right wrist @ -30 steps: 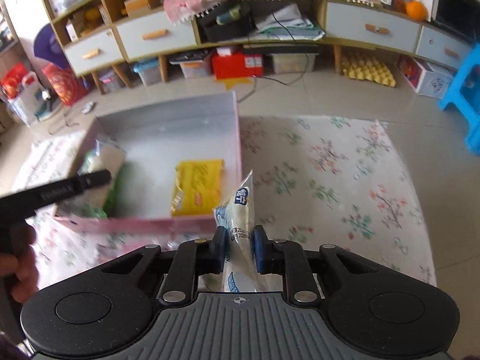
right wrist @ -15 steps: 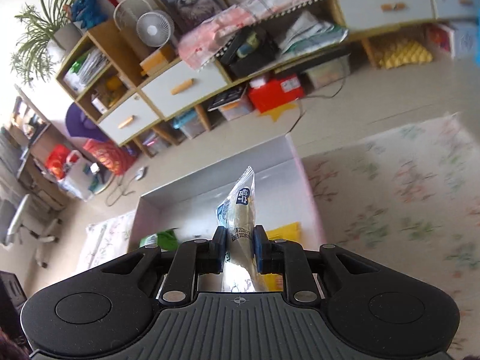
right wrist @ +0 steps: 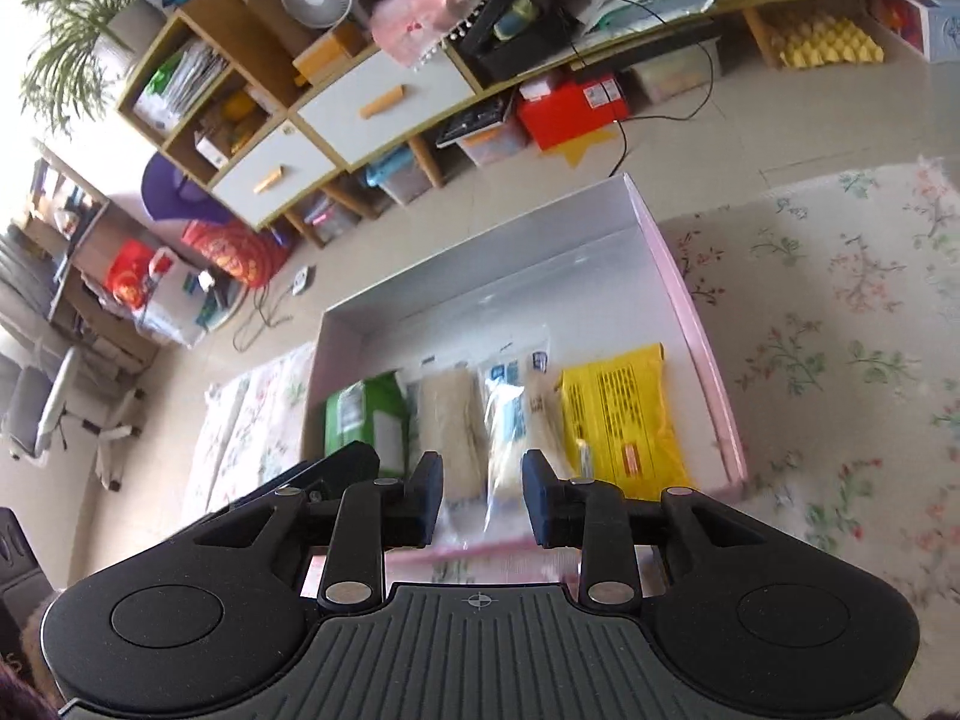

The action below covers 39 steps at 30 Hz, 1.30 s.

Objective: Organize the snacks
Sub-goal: 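Lower both bread bags into the pink box beside the green pack and open both tools, then move both tools back over the remaining snacks on the tablecloth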

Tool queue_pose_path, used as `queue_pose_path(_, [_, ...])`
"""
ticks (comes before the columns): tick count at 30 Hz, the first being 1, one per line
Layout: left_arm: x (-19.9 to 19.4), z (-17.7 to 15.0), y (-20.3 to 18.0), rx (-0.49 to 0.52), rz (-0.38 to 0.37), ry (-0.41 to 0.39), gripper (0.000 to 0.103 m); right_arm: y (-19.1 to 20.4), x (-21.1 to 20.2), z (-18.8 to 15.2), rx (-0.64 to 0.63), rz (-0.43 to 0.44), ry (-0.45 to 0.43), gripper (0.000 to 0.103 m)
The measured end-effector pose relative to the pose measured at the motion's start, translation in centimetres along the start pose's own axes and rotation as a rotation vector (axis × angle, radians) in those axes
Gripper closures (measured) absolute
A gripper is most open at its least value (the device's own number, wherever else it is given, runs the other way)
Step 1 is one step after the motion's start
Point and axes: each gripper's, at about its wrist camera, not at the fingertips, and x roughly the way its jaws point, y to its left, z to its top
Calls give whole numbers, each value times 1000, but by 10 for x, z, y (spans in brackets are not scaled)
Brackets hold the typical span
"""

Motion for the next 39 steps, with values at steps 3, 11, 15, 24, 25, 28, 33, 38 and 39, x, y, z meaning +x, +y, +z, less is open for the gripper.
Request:
queue_pose_path(3, [-19,-3,2,1,14,6,31,14,-26,-10,-83,-16,-23,67])
queue_pose_path(11, [-58,-20,4,13,126,-19,6,12,-85,-55,-190,-124,-113,35])
queue_pose_path(15, [-76,-41,7,-13,130,-20,3,-10,-110,-80,-117,-71,-109,27])
queue_pose_path(24, [-78,-77,1,1,78,74,3,-30,-100,-114,-105,-161,-42,15])
queue_pose_path(25, [-77,-78,0,5,78,75,4,-28,-101,-114,-120,-165,-53,15])
queue_pose_path(28, [-76,-82,-1,11,55,89,12,-26,-102,-118,-147,-212,-71,15])
queue_pose_path(33, [-73,-98,-6,38,25,140,23,-33,-100,-118,-132,-219,-50,15])
queue_pose_path(38, [-64,-119,-11,57,36,213,34,-39,-99,-122,-107,-222,-30,15])
queue_pose_path(39, [-61,-123,-12,62,41,232,37,-39,-97,-122,-108,-226,-18,15])
